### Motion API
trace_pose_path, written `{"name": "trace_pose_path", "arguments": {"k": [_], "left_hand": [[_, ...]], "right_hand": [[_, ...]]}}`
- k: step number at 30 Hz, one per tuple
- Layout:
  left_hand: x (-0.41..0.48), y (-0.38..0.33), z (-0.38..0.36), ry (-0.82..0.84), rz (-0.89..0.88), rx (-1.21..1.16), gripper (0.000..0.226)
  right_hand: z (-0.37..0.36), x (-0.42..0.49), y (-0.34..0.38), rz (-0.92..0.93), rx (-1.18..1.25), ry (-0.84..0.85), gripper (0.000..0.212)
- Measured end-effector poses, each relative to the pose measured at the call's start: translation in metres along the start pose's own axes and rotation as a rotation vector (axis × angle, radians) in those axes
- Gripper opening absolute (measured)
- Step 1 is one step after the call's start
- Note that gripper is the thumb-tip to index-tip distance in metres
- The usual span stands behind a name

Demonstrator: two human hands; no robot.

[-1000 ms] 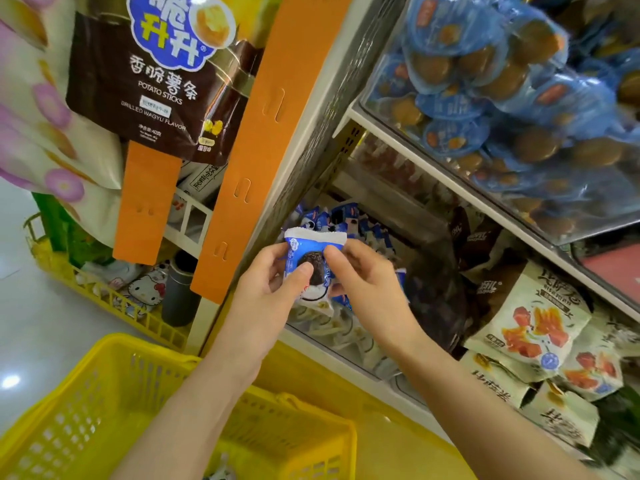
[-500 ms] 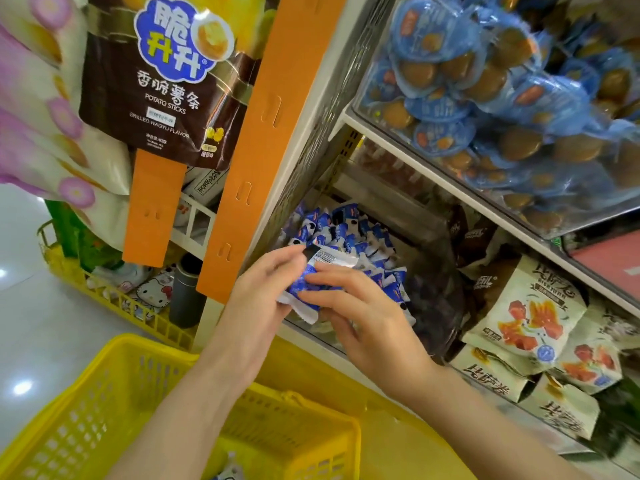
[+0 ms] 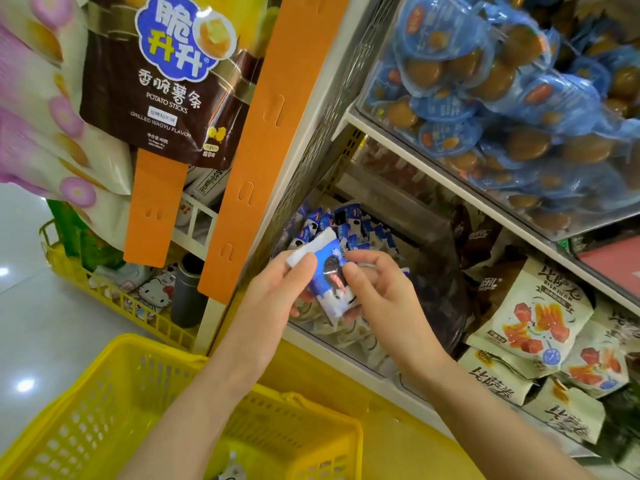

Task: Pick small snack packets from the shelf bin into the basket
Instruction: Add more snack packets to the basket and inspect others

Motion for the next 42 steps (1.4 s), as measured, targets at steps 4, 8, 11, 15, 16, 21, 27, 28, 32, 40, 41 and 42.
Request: {"name": "trace_pose_path", "arguments": {"k": [4,8,11,15,16,21,27,28,32,40,41,42], "left_hand": [[-0.001,0.0,-0.003,-0.002,-0.008,-0.006,0.043],[-0.001,-0.002,-0.001,-0.119,-0.085,0.103,0.04],[-0.001,-0.001,0.001,-0.184,-0.136,0.229,0.02],[-0.001,0.001,0.002,-0.19,-0.169,0.283,0.018],[-0.001,0.0,0.002,-0.194,-0.175,0.316,0.019],[-0.002,0.002,-0.002,-0.082,-0.052,0.158,0.025],[0.0,0.001,-0.004,-0.092,0.041,-0.054,0.023],[0.0,0.003,-0.002,-0.111,0.054,-0.081,0.024],[0.002,0.006,0.001,-0.078,0.092,-0.212,0.031],[0.016,0.002,-0.001,-0.137,-0.109,0.174,0.015],[0.018,0.001,-0.002,-0.127,-0.143,0.276,0.016],[0.019,-0.001,-0.004,-0.115,-0.176,0.4,0.02]], "right_hand": [[-0.004,0.0,-0.002,-0.208,0.182,0.116,0.033],[-0.008,-0.002,-0.001,-0.159,0.055,0.22,0.048],[-0.013,-0.006,0.001,-0.079,-0.004,0.245,0.041],[-0.011,-0.005,-0.004,-0.041,-0.01,0.207,0.025],[-0.011,-0.005,-0.005,-0.045,-0.004,0.204,0.025],[-0.011,-0.004,-0.006,0.005,-0.103,0.135,0.043],[-0.014,-0.007,-0.006,0.221,-0.475,0.006,0.069],[-0.014,-0.008,-0.005,0.236,-0.472,0.018,0.069],[-0.009,-0.003,-0.004,0.141,-0.212,0.034,0.032],[0.009,0.008,-0.005,0.06,-0.113,0.102,0.015],[0.015,0.011,-0.005,0.024,-0.103,0.091,0.015],[0.024,0.016,-0.007,-0.013,-0.1,0.045,0.016]]}}
Point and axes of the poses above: each hand's wrist, its own x-axis towards the middle knuckle, its own z-axis out of the back of the hand, y = z × x, the point moved 2 cm from there along x, towards the middle knuckle, and after that the axes turned 2 degrees about y, right-handed, at the moved point
